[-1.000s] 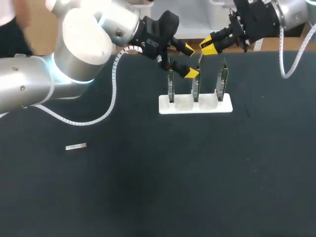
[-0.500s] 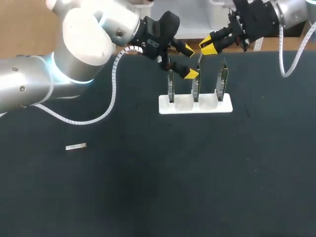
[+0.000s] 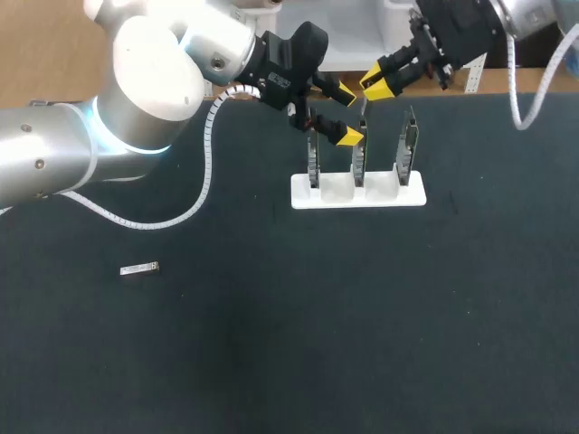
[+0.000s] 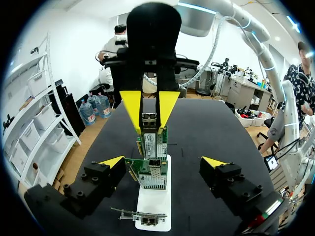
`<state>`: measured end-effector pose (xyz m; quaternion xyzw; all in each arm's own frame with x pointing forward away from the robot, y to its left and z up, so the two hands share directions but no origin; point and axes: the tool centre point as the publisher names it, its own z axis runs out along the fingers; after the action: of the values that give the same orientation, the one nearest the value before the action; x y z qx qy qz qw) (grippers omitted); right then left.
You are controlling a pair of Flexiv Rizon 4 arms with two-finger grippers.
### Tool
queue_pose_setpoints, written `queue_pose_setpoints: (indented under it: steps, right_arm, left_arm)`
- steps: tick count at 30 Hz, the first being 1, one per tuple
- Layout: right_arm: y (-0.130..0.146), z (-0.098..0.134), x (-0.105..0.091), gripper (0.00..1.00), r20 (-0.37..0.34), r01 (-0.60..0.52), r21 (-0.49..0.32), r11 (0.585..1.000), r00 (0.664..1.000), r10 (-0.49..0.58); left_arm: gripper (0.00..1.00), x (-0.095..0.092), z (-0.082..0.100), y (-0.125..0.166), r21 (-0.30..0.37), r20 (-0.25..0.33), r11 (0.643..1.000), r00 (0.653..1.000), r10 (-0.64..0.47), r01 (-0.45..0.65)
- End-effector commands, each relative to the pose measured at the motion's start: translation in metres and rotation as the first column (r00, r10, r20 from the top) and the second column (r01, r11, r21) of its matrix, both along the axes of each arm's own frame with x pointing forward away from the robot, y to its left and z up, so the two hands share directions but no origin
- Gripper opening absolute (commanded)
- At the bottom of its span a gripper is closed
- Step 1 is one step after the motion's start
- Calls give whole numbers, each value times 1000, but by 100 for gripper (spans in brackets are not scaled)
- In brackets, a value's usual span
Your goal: Pick up the optical module with the left hand, and insert it into the network port with the right hand.
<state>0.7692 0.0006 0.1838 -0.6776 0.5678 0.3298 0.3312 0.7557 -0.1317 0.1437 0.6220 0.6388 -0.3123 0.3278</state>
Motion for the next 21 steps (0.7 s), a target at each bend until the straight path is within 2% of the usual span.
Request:
queue_pose_setpoints:
  steps: [1, 21]
  right_arm:
    - [3, 2, -2, 0, 2, 7, -19, 1000, 1000, -7]
    - [4, -5, -8, 0, -7, 24, -63, 998, 1000, -25]
  left_arm:
    - [100, 1, 0, 0, 2, -1, 1000, 1000, -2, 2]
    - [100, 1, 0, 0, 2, -1, 1000, 1000, -2, 2]
